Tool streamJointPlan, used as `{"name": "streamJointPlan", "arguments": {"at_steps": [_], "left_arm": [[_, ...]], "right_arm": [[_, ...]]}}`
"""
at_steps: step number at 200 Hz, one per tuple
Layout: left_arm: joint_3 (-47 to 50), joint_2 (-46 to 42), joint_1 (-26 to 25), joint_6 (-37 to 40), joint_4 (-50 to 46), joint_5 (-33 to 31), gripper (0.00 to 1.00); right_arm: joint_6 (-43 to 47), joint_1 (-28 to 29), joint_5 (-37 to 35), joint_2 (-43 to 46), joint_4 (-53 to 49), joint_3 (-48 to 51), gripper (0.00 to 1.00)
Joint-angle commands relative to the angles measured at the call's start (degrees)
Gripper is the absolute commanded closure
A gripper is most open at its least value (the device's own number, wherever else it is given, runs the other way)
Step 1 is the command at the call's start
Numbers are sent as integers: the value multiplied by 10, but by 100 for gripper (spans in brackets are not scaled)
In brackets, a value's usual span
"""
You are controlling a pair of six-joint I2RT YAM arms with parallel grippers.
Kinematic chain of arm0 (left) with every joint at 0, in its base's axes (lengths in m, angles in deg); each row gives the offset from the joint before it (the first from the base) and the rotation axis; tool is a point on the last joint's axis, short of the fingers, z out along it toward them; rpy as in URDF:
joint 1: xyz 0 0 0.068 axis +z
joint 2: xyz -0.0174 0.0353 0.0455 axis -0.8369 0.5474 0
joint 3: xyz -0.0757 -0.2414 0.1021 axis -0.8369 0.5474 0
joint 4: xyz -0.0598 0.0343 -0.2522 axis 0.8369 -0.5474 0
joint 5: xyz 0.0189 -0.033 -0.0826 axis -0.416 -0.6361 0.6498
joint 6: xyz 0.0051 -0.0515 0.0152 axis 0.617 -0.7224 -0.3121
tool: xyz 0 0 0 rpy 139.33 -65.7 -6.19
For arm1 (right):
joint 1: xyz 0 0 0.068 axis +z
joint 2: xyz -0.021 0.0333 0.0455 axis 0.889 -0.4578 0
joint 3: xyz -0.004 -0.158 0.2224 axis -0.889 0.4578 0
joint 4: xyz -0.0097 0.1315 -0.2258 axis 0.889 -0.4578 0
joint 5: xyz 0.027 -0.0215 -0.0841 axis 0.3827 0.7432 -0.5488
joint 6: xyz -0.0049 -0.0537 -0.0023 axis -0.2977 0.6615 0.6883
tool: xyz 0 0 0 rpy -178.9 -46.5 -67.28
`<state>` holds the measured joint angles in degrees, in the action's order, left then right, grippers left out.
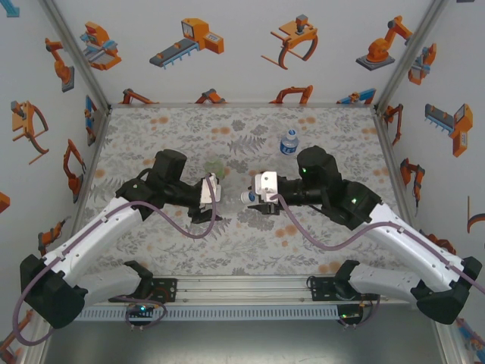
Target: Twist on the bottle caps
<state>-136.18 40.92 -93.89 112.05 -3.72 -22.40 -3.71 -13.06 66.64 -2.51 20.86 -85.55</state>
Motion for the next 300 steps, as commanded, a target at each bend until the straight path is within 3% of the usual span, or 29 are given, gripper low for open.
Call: {"name": "streamJointPlan", "arguments": {"at_steps": [1, 36, 70, 99, 134, 162, 181, 209, 232, 237, 254, 276, 300], "left_arm": [[-7, -8, -1, 14, -5, 21, 97], [-9, -2, -1, 14, -6, 20, 97], [-10, -1, -1, 12, -6, 18, 97], [-10, 1, -1, 10, -6, 17, 97], [-12, 5, -2, 10, -6, 16, 97], [-14, 9, -1, 9, -6, 17, 97], [-15, 11, -2, 7, -6, 17, 97], [-13, 9, -1, 7, -5, 16, 97], [-14, 10, -1, 7, -5, 16, 97], [-15, 10, -1, 7, -6, 16, 97], [-14, 10, -1, 7, -6, 17, 97], [-14, 9, -1, 7, -6, 17, 97], [-13, 8, -1, 9, -5, 18, 97]], "right_arm": [[13, 1, 7, 0, 22, 1, 59], [-9, 0, 24, 2, 16, 3, 74], [-200, 0, -10, 1, 65, 18, 100], [-451, 0, -106, -1, 112, 34, 100], [-758, 0, -190, -18, 87, 20, 100], [-950, 0, -234, -35, 32, 5, 100], [-1018, 0, -248, -39, 16, 8, 100], [-1029, 0, -251, -38, 29, 7, 100], [-963, 0, -247, -30, 60, 12, 100], [-940, 0, -245, -26, 68, 15, 93], [-826, 1, -248, -6, 80, 12, 68], [-636, 1, -236, 30, 96, 21, 58], [-431, 0, -175, 60, 109, 41, 50]]}}
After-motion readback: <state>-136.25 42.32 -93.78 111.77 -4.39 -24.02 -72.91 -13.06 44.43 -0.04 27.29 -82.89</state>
